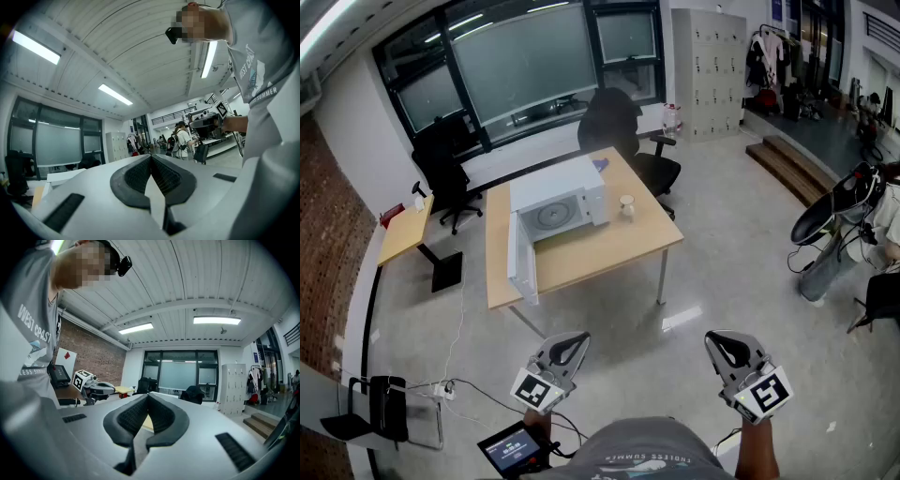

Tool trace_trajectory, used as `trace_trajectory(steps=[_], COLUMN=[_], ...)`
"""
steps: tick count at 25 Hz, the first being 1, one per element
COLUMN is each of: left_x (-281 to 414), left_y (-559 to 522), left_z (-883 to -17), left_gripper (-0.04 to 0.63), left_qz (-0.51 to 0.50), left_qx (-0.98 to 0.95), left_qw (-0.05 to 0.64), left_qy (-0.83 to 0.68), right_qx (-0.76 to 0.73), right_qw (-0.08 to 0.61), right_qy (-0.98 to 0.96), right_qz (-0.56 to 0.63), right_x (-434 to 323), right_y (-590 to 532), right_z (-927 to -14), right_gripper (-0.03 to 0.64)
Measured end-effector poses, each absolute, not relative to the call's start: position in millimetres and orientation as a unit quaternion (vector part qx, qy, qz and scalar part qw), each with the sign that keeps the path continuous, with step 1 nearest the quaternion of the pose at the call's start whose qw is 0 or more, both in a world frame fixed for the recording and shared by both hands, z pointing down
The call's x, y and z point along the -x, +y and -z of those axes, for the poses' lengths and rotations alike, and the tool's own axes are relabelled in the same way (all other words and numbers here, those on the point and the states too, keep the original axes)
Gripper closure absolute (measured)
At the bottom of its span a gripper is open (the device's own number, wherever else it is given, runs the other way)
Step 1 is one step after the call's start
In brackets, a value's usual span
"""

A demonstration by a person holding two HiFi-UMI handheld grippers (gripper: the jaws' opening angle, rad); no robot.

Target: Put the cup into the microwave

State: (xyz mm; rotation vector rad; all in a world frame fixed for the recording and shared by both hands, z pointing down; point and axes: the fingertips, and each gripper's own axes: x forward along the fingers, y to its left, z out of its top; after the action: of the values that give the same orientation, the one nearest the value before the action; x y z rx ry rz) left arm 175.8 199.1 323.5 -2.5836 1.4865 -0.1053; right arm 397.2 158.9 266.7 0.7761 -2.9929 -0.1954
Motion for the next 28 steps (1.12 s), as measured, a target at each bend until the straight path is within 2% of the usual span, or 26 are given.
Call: trace_trajectory(steps=[11, 18, 28], left_x=[-172.5, -190.4, -225.1], left_y=[214.9, 218.4, 207.8], left_z=[-319.1, -318.9, -330.1], left_gripper=[0.575, 0.575, 0.575], left_qz=[0.042, 0.045, 0.056], left_qx=[0.862, 0.861, 0.857], left_qw=[0.098, 0.099, 0.085], left_qy=[0.496, 0.497, 0.506], right_qx=[-0.250, -0.253, -0.260], right_qw=[0.023, -0.028, -0.020], right_qy=[-0.966, -0.967, -0.965], right_qz=[0.064, 0.030, 0.019], right_x=[-399.1, -421.4, -457.5], right_y=[173.1, 168.5, 145.2], right_z=[-260.5, -254.0, -270.1], right_gripper=[0.598, 0.597, 0.597])
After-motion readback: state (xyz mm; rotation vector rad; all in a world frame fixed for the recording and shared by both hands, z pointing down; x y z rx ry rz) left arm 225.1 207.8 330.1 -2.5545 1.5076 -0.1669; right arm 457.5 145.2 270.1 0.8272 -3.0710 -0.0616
